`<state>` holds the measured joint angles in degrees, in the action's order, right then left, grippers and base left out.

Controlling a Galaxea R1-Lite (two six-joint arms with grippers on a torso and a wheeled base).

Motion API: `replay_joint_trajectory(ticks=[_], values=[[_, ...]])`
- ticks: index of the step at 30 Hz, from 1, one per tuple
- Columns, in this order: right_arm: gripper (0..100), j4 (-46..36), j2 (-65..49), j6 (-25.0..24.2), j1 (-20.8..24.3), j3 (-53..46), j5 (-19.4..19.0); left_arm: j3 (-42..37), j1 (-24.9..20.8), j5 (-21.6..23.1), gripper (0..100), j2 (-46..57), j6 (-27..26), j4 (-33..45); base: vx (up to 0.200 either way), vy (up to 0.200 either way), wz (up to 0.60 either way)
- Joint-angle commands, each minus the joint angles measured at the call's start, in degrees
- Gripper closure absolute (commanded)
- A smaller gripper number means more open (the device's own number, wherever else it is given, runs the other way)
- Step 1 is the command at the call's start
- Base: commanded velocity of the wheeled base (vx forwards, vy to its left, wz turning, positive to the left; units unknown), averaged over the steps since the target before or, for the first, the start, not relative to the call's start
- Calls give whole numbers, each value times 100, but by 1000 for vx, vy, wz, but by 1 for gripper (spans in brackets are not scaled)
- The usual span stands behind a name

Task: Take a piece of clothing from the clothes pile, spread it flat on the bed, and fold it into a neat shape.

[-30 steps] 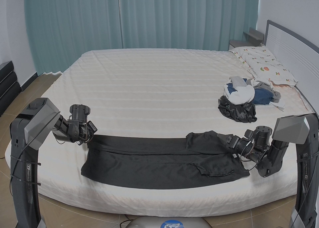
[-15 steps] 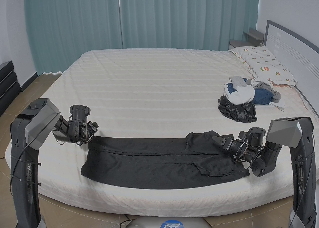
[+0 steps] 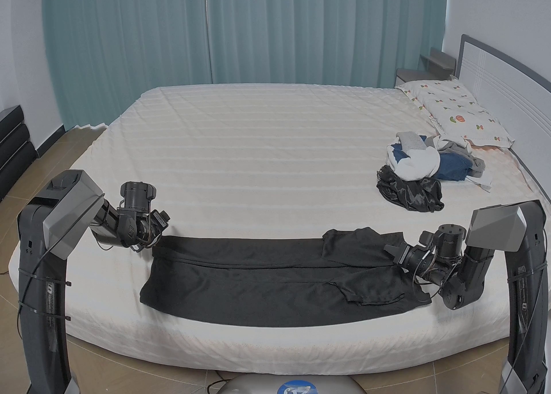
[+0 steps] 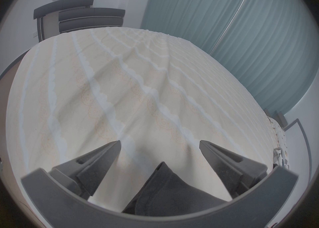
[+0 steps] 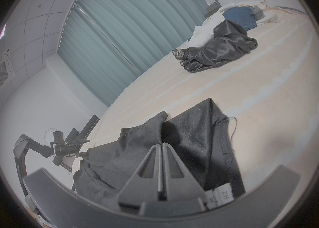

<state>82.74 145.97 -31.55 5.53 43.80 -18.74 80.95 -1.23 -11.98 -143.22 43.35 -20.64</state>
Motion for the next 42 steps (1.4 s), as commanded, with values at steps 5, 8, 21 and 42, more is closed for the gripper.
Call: replay_joint_trajectory(ticks=[5,8,21,42], values=[[100,49,-130,35,-26,-302,-7,0,0,-6,0,13,-2,-2,0,0,0],[100,49,-174,114,-35,-416,-7,-9,0,-6,0,13,-2,-2,0,0,0],[100,357,-165,448,-114,-794,-7,-17,0,-6,0,30,-11,-2,0,0,0],[100,586,-165,712,-158,-1198,-77,-26,18,-6,0,39,-11,16,0,0,0]])
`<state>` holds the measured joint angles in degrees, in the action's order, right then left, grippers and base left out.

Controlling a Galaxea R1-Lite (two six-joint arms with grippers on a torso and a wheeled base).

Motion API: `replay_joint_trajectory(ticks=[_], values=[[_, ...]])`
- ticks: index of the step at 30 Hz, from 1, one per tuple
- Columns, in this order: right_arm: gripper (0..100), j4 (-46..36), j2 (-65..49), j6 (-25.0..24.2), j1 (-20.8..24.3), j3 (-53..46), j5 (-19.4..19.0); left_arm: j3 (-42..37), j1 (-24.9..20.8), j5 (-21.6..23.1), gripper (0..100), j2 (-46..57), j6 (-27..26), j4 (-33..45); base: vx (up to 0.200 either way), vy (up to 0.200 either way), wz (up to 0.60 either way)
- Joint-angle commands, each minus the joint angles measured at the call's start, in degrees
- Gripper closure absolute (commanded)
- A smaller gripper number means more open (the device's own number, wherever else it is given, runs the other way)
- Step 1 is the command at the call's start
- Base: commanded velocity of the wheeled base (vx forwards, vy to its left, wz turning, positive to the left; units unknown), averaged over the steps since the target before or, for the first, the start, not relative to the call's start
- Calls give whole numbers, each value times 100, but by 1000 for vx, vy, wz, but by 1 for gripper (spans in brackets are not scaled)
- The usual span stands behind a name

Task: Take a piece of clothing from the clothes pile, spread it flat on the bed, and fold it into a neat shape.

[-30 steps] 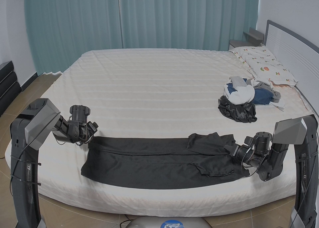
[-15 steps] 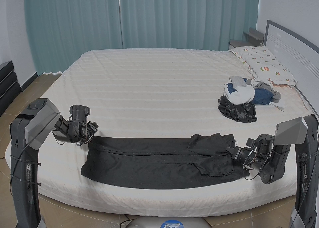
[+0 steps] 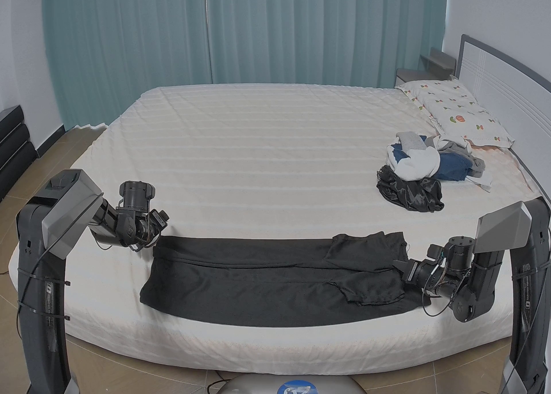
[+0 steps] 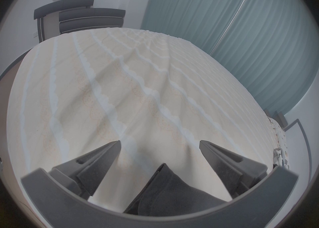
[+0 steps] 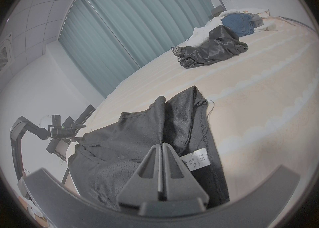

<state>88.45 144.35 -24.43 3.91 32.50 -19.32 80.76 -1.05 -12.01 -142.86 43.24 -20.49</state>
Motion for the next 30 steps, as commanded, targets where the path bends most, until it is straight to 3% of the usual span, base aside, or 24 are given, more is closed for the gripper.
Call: replay_joint_trajectory(ticks=[1,8,9,17,22,30], values=[[100,14,-3,0,4,-68,-19,-8,-1,-3,0,4,0,1,0,0,0],[100,14,6,237,-5,-227,-37,-17,-1,5,0,30,0,28,0,0,0],[0,14,6,272,-5,-244,-37,-17,-1,-3,0,30,0,28,0,0,0],[0,111,-91,246,-119,-174,-80,-52,-1,49,0,197,18,19,0,0,0],[0,102,-346,-220,-347,2,-239,-535,-18,946,0,522,9,28,0,0,0],[0,102,-293,-308,-391,116,-247,-606,-9,1544,0,479,-70,37,0,0,0]])
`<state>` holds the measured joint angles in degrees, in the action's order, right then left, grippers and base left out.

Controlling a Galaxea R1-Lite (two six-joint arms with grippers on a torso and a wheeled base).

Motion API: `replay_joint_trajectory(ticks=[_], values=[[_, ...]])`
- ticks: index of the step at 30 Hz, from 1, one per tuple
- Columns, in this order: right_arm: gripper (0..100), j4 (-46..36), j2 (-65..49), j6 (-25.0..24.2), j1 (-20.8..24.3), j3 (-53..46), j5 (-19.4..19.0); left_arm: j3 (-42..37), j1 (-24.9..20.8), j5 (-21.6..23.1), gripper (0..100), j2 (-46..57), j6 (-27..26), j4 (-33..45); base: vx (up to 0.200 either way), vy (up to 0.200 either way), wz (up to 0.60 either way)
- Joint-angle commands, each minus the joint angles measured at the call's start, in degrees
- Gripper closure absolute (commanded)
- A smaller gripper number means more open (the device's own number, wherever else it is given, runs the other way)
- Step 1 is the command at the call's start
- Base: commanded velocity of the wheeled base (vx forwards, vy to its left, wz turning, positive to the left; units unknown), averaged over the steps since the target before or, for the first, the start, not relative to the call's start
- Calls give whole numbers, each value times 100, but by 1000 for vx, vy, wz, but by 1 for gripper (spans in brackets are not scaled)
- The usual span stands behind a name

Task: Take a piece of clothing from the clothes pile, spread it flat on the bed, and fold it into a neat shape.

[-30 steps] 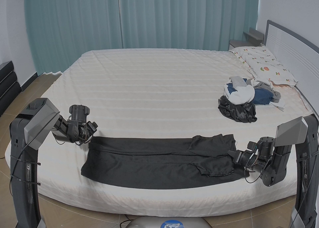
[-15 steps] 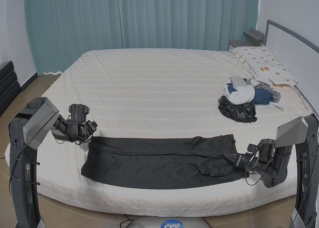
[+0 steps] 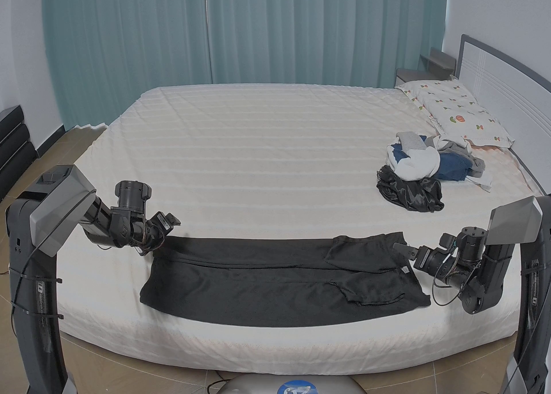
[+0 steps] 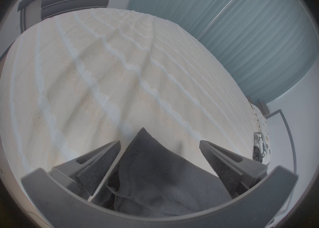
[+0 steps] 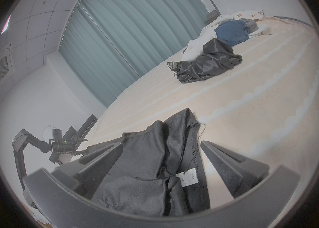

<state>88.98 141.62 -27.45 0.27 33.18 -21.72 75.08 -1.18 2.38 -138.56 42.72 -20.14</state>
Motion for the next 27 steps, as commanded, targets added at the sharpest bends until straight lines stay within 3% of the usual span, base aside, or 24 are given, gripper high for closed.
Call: replay_joint_trajectory(ticks=[1,5,11,12,27], values=[[0,49,-20,-6,-27,57,-7,-29,4,123,0,48,-26,1,0,0,0],[0,41,-11,-6,-18,57,-7,24,13,114,0,-145,-343,-34,0,0,0],[0,14,68,-14,-18,136,-16,173,153,70,0,-312,-387,-60,0,0,0],[0,14,68,-14,-18,145,-16,191,180,70,100,-321,-387,-60,0,0,0],[0,23,68,-14,-62,153,-25,235,347,70,100,-268,-167,-78,0,0,0]])
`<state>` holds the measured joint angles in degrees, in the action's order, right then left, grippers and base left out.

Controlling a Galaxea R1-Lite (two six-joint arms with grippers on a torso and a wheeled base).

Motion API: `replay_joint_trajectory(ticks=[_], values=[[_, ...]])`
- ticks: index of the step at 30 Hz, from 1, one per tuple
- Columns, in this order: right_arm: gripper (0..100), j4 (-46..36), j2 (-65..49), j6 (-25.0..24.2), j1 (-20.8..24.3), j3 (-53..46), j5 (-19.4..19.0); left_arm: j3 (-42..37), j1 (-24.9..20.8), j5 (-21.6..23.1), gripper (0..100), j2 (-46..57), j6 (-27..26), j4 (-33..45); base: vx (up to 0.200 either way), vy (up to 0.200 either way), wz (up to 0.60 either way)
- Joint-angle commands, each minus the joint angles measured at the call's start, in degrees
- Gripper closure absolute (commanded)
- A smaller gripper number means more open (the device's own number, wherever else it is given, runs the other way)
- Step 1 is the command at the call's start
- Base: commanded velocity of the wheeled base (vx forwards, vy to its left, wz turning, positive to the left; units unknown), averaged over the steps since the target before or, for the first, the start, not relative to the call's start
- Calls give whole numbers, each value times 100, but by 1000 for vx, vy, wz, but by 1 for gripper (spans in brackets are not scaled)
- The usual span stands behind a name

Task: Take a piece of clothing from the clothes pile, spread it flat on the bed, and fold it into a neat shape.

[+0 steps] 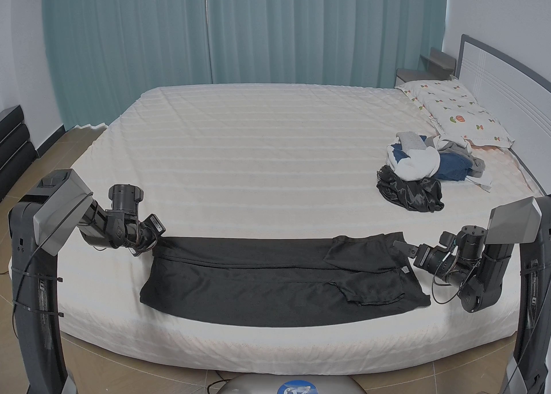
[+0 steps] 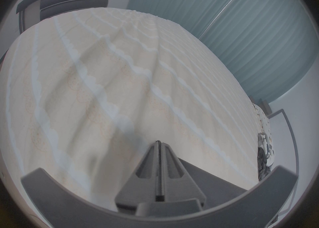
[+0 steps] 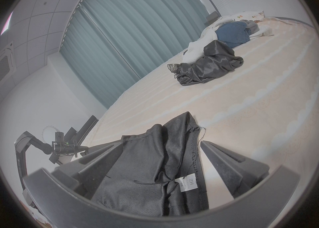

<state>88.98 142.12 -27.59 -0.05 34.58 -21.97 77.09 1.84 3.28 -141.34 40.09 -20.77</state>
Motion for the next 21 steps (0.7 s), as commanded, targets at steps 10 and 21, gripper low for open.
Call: replay_joint_trajectory(ticks=[10,21], values=[[0,5,53,-203,-65,198,-1,183,71,-29,100,-96,482,-384,0,0,0],[0,-891,281,-511,-65,1121,52,148,71,-38,100,-201,482,-489,0,0,0]])
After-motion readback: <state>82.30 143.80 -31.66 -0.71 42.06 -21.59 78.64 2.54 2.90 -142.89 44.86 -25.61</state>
